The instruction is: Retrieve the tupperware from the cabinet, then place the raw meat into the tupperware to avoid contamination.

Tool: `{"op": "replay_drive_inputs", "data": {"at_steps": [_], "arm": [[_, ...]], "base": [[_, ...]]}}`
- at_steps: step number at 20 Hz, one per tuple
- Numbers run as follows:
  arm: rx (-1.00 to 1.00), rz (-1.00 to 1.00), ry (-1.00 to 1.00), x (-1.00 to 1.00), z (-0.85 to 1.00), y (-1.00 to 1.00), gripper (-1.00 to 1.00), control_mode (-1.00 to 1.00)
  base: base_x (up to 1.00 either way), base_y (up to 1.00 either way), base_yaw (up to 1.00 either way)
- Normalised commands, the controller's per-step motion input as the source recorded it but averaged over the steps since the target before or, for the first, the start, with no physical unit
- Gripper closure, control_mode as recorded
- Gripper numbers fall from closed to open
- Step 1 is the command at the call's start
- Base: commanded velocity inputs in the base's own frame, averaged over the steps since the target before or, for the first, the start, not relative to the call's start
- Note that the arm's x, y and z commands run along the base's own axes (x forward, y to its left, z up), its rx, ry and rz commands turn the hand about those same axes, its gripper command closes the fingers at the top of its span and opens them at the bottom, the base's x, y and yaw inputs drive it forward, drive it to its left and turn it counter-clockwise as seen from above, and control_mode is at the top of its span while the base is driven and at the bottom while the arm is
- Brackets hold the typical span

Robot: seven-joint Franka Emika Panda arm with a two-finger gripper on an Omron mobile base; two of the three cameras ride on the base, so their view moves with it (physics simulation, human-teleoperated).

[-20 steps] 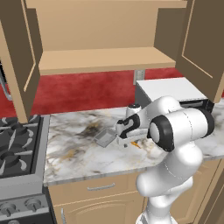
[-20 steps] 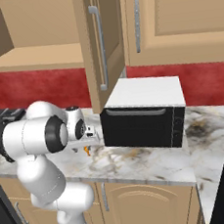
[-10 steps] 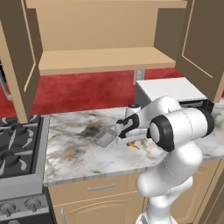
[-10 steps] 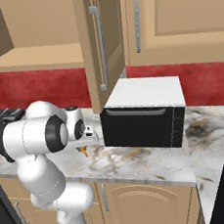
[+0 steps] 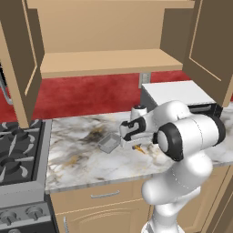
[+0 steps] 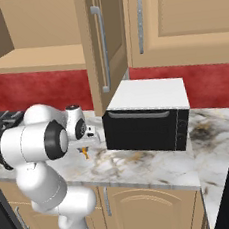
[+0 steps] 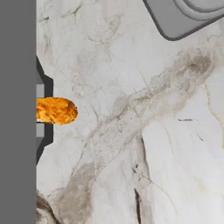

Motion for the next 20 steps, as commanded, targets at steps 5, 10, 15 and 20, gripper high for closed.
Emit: {"op": "replay_drive_inputs", "data": {"at_steps": [5,10,15,20], "arm": [[0.05,-0.15,-0.03,0.0,0.57,0.07,1.0,-1.0],[0.01,-0.27,-0.03,0.07,0.49,0.24,1.0,-1.0],[0.0,-0.31,-0.01,0.1,0.41,0.29,1.0,-1.0],[0.0,-0.32,0.02,0.05,0.27,0.25,1.0,-1.0]], "base": [[0.0,0.0,0.0],[0.0,0.0,0.0],[0.0,0.0,0.0],[0.0,0.0,0.0]]}}
